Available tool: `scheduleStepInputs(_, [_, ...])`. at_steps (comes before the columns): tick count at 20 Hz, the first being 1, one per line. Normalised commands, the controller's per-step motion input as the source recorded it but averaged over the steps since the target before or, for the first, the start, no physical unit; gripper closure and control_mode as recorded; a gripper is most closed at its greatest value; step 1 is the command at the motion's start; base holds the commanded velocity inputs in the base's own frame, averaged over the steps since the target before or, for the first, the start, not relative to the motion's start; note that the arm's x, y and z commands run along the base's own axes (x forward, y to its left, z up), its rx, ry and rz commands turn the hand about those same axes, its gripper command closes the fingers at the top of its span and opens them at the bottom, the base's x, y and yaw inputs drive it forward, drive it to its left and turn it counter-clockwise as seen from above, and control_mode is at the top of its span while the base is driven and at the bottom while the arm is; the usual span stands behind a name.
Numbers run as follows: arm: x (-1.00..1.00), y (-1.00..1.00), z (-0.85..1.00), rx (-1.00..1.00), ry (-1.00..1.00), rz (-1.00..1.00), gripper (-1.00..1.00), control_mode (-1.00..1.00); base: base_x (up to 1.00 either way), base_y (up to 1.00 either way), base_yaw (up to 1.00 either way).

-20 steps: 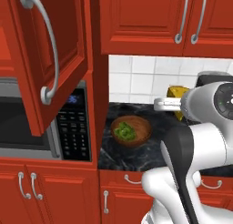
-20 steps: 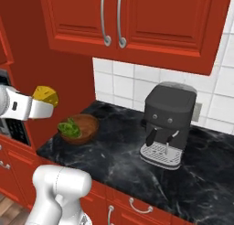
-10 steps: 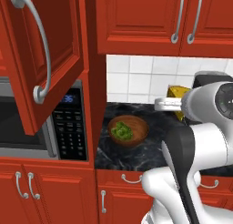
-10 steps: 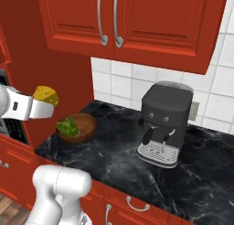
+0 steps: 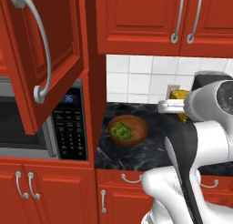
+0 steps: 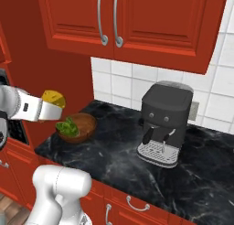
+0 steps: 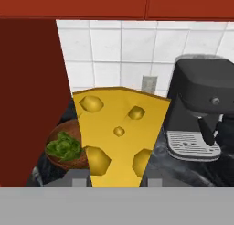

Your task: Pick the cheese from the fridge and the cheese grater from the cabinet and place them next to the salad bowl.

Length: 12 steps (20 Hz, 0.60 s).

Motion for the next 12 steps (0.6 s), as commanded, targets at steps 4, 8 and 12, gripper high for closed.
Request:
scheduleStepInputs(4, [0.33, -0.73, -0.58, -0.08, 0.15, 0.23, 1.0, -1.0, 0.0, 0.0, 0.0])
scheduleStepInputs(8, [0.31, -0.59, -0.77, 0.0, 0.28, 0.27, 1.0, -1.0, 0.0, 0.0, 0.0])
scheduleStepInputs(12, [0.38, -0.41, -0.73, 0.0, 0.25, 0.27, 1.0, -1.0, 0.0, 0.0, 0.0])
